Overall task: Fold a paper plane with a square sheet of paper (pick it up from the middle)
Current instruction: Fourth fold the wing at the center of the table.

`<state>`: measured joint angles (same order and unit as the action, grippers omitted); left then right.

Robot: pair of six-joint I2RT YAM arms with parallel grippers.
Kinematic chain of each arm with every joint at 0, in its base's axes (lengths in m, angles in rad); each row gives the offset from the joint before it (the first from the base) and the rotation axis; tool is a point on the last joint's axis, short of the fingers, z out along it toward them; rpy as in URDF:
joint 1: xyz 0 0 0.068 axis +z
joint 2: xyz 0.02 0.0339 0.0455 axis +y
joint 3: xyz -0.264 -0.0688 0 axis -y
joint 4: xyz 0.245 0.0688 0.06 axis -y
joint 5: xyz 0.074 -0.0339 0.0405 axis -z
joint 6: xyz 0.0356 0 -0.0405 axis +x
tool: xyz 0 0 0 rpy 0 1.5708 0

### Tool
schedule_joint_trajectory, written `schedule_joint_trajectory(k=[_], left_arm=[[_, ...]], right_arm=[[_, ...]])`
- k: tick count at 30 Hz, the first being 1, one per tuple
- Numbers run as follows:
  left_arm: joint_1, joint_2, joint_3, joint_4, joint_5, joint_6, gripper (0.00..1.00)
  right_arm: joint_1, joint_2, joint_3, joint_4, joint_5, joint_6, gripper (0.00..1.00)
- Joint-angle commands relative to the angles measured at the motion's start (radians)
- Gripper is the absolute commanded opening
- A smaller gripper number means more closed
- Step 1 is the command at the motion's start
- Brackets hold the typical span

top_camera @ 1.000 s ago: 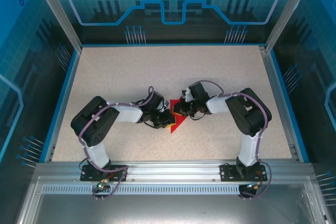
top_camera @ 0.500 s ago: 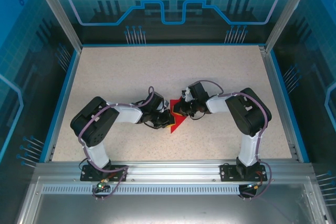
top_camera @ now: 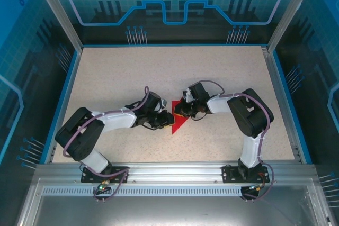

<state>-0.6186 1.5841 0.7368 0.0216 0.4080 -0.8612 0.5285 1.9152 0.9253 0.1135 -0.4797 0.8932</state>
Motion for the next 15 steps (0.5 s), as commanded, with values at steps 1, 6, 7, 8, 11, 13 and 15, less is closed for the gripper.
schedule_joint_trajectory(k=[1, 6, 7, 8, 11, 13, 15], left_arm=[[-0.007, 0.009, 0.041, -0.008, 0.031, -0.01, 0.24], [-0.015, 0.12, 0.066, 0.052, 0.056, -0.024, 0.24], [-0.017, 0.144, 0.068, 0.063, 0.058, -0.026, 0.23], [-0.02, 0.164, 0.07, 0.061, 0.048, -0.024, 0.23], [-0.021, 0.209, 0.052, 0.048, 0.016, -0.035, 0.19], [-0.02, 0.217, 0.03, 0.032, -0.012, -0.048, 0.15], [-0.023, 0.216, 0.006, 0.012, -0.043, -0.053, 0.13]], right_arm=[[0.013, 0.051, -0.028, -0.094, 0.07, -0.011, 0.11], [0.014, 0.059, -0.034, -0.078, 0.059, -0.004, 0.11], [0.014, 0.058, -0.035, -0.076, 0.058, -0.005, 0.11], [0.014, 0.058, -0.036, -0.075, 0.058, -0.005, 0.11], [0.015, 0.053, -0.036, -0.075, 0.058, -0.006, 0.11], [0.014, 0.045, -0.034, -0.074, 0.057, -0.006, 0.12], [0.011, 0.034, -0.028, -0.074, 0.052, -0.013, 0.11]])
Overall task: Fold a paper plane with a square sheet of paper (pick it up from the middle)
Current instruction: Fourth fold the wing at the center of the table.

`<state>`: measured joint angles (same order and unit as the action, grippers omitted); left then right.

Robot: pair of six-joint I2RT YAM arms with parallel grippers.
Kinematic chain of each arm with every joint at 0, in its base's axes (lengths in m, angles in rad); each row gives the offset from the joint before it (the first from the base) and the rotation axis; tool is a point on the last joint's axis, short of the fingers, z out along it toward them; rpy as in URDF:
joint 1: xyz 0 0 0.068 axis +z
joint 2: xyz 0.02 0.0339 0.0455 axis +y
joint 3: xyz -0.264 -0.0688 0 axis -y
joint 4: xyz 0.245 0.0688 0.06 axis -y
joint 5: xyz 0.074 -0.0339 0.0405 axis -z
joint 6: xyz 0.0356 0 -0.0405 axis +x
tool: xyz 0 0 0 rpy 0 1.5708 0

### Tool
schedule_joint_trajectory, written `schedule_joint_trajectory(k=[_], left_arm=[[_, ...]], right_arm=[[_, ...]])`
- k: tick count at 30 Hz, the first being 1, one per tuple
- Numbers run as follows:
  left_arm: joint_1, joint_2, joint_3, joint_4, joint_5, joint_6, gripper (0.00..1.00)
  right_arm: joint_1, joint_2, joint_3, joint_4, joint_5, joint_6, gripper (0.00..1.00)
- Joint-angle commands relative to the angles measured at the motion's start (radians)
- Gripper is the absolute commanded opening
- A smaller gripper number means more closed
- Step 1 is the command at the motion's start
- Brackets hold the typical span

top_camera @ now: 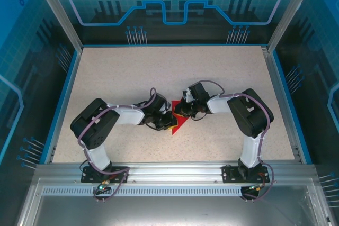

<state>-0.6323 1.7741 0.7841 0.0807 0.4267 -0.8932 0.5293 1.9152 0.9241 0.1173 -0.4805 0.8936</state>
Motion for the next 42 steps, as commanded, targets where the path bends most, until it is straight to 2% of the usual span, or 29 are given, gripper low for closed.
schedule_joint_trajectory(k=[1, 8, 13, 23, 28, 34, 38, 42], left_arm=[[-0.009, 0.023, -0.05, -0.066, -0.079, -0.018, 0.11], [-0.009, 0.011, -0.098, -0.067, -0.098, 0.006, 0.08], [-0.009, 0.013, -0.089, -0.067, -0.097, 0.014, 0.07], [-0.01, 0.031, -0.083, -0.062, -0.092, 0.016, 0.07], [-0.01, 0.034, -0.086, -0.064, -0.092, 0.018, 0.07], [-0.011, 0.038, -0.088, -0.067, -0.092, 0.025, 0.07], [-0.012, 0.045, -0.092, -0.068, -0.092, 0.026, 0.06], [-0.012, 0.047, -0.097, -0.069, -0.093, 0.028, 0.06]], right_arm=[[0.007, 0.021, -0.025, -0.079, 0.05, -0.016, 0.11], [-0.018, -0.127, -0.027, -0.078, 0.029, -0.059, 0.12], [0.004, -0.16, -0.069, -0.074, 0.008, -0.066, 0.12], [0.052, -0.101, -0.121, -0.006, -0.014, -0.041, 0.11], [0.046, -0.103, -0.114, -0.041, 0.04, -0.041, 0.11], [0.046, -0.091, -0.082, -0.015, -0.001, -0.042, 0.11], [0.023, -0.056, -0.081, -0.036, 0.064, -0.042, 0.11], [-0.016, -0.046, -0.088, -0.018, 0.071, -0.034, 0.11]])
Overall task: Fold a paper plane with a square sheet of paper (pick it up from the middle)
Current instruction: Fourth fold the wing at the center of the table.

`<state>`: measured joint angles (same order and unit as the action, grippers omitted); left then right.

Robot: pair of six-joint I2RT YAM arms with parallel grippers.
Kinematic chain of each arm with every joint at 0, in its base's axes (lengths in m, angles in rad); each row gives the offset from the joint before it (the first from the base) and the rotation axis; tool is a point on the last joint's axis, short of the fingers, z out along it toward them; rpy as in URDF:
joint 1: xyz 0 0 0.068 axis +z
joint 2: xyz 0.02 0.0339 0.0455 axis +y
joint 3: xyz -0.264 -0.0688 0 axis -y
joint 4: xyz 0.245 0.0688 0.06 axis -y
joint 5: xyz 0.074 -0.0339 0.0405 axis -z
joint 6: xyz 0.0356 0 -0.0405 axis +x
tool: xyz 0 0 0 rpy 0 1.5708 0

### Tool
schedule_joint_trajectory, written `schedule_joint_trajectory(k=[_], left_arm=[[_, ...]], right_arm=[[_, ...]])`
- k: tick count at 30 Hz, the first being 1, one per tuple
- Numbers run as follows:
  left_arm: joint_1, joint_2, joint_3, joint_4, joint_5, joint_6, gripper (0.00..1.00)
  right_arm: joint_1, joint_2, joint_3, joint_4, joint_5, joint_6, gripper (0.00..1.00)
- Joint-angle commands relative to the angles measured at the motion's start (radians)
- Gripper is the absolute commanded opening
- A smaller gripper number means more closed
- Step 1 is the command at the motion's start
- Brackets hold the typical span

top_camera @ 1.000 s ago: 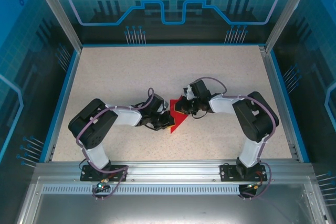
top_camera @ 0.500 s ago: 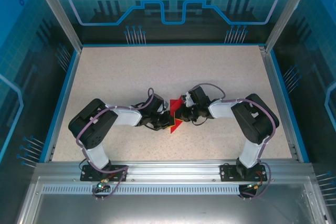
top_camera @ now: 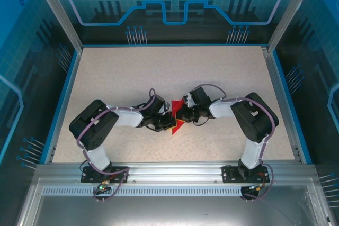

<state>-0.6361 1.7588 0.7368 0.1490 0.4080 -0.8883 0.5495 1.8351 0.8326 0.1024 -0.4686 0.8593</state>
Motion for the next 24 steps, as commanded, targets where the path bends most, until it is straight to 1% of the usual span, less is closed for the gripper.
schedule_joint_trajectory(k=[1, 8, 9, 12, 14, 24], left_arm=[[-0.008, 0.063, -0.053, -0.136, -0.075, 0.025, 0.06], [-0.008, 0.064, -0.069, -0.141, -0.074, 0.031, 0.06], [-0.008, 0.062, -0.07, -0.145, -0.075, 0.034, 0.05], [-0.007, 0.061, -0.08, -0.145, -0.075, 0.035, 0.05], [-0.007, 0.06, -0.08, -0.148, -0.076, 0.037, 0.05], [-0.008, 0.076, -0.082, -0.153, -0.08, 0.042, 0.05]], right_arm=[[-0.044, 0.035, 0.009, -0.007, 0.064, -0.001, 0.11], [-0.084, 0.075, 0.04, -0.012, 0.048, -0.013, 0.11], [-0.088, 0.077, 0.075, -0.021, 0.051, -0.016, 0.11], [-0.101, 0.088, 0.099, -0.048, 0.057, -0.029, 0.11], [-0.112, 0.088, 0.102, -0.042, 0.034, -0.025, 0.12], [-0.123, 0.107, 0.156, -0.075, 0.017, -0.049, 0.13]])
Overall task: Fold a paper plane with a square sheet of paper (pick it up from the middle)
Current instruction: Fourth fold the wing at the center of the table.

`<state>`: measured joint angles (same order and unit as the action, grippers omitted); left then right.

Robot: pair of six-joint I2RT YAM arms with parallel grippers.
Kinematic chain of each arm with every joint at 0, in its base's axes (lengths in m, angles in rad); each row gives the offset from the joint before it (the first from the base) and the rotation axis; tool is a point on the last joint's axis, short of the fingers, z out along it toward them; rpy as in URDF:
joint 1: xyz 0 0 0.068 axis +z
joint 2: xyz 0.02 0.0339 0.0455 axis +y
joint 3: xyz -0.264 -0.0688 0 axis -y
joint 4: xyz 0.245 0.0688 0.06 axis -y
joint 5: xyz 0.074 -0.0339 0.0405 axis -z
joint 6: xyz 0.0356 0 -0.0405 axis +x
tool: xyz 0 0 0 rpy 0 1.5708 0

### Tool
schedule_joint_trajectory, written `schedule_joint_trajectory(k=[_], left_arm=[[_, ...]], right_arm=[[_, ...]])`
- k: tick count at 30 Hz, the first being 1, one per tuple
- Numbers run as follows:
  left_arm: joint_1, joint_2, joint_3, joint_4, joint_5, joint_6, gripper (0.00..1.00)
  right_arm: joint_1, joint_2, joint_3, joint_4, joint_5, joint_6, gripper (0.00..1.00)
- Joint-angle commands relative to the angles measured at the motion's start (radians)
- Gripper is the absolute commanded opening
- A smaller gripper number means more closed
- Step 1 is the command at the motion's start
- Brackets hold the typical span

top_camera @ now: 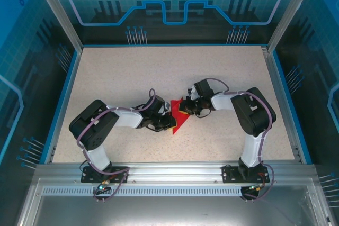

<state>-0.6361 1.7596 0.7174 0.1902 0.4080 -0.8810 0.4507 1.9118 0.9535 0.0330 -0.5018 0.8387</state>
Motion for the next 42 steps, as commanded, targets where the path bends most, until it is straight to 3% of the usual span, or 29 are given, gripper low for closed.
schedule_joint_trajectory(k=[1, 42], left_arm=[[-0.008, 0.078, -0.062, -0.196, -0.08, 0.037, 0.05], [-0.008, 0.101, -0.069, -0.205, -0.076, 0.041, 0.05]], right_arm=[[-0.024, 0.033, 0.039, -0.003, 0.047, -0.029, 0.13], [-0.146, 0.168, 0.21, -0.042, 0.038, -0.021, 0.16]])
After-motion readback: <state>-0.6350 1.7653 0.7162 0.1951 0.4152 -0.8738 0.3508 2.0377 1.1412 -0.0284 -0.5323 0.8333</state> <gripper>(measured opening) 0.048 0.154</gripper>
